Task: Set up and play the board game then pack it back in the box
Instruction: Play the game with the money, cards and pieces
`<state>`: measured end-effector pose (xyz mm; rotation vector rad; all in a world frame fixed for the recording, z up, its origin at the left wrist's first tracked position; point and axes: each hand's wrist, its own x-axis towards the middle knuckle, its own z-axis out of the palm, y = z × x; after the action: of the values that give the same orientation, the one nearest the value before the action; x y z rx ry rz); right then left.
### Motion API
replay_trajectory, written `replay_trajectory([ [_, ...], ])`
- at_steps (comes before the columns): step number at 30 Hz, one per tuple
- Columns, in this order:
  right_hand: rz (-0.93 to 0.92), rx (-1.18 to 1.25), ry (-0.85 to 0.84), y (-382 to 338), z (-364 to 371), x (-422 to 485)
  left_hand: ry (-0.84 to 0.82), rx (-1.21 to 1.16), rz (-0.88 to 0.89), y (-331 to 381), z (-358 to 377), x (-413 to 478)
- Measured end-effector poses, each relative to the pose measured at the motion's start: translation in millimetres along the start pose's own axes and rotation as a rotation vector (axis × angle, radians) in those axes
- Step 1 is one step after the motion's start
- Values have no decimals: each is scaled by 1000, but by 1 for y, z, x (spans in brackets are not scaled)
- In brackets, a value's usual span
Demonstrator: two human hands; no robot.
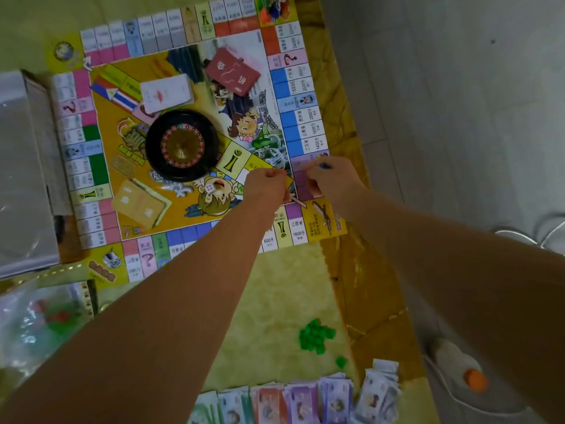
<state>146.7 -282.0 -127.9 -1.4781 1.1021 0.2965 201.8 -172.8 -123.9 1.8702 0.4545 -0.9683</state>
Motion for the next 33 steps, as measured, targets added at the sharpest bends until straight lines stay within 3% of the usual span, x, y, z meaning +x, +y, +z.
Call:
replay_trajectory([
  [7,-110,-146,76,-41,-5,39,175,319,302,41,16,37],
  [16,-333,-359,155,-68,0,68,191,619,536,66,33,72],
  [24,-508,-291,207,-54,11,86,198,487,705,58,43,79],
  [33,-623,-267,174,-34,11,80,107,295,767,34,40,68],
])
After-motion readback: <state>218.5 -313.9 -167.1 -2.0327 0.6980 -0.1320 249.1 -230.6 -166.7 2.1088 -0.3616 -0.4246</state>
